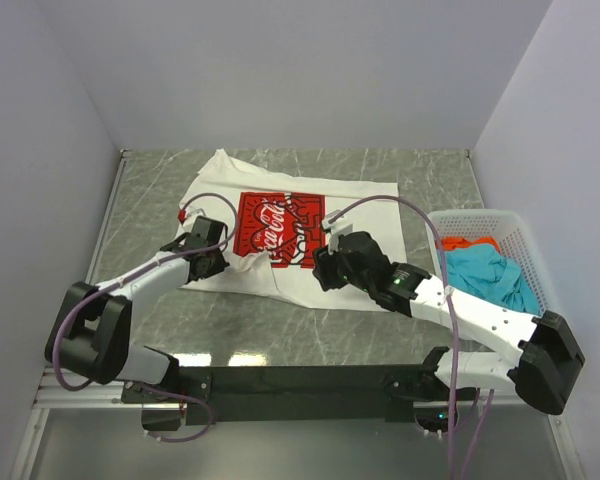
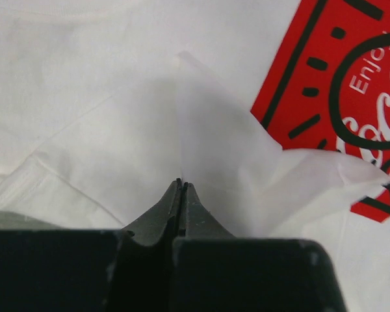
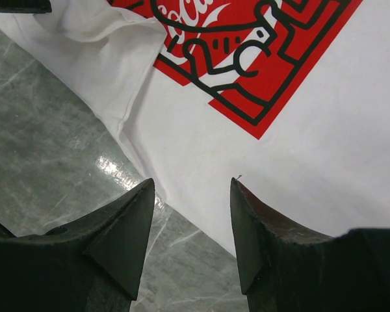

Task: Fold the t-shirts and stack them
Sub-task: Flatten the tshirt out

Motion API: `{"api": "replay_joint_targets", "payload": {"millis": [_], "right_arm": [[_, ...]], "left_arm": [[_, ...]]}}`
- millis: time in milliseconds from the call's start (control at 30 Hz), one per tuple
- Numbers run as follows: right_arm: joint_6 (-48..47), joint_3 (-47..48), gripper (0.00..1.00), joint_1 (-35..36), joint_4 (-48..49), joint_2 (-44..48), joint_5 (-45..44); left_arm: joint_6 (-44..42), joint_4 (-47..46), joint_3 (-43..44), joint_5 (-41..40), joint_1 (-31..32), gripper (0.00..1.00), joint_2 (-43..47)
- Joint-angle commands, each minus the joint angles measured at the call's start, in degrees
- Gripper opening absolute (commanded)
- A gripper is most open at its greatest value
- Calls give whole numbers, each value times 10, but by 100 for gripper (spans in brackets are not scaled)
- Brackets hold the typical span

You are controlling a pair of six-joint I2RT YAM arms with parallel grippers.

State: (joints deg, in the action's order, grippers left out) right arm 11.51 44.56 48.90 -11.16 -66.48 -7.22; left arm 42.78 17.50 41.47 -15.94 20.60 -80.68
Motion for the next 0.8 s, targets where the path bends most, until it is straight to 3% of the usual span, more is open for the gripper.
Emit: {"api": "replay_joint_targets", "payload": {"millis": [0, 233, 500, 767], "right_arm": [[4, -2, 57, -4, 17, 25, -3], [5, 10, 57, -4, -1, 40, 10], [-7, 31, 57, -4, -18, 45, 80], [-11, 44, 57, 7, -14, 23, 150]], "left_arm": [[23, 42, 27, -13, 15, 1, 53], [77, 199, 60, 27, 36, 1, 173], [81, 471, 123, 98, 38, 1, 243], [117, 573, 121, 174, 38, 1, 374]]}}
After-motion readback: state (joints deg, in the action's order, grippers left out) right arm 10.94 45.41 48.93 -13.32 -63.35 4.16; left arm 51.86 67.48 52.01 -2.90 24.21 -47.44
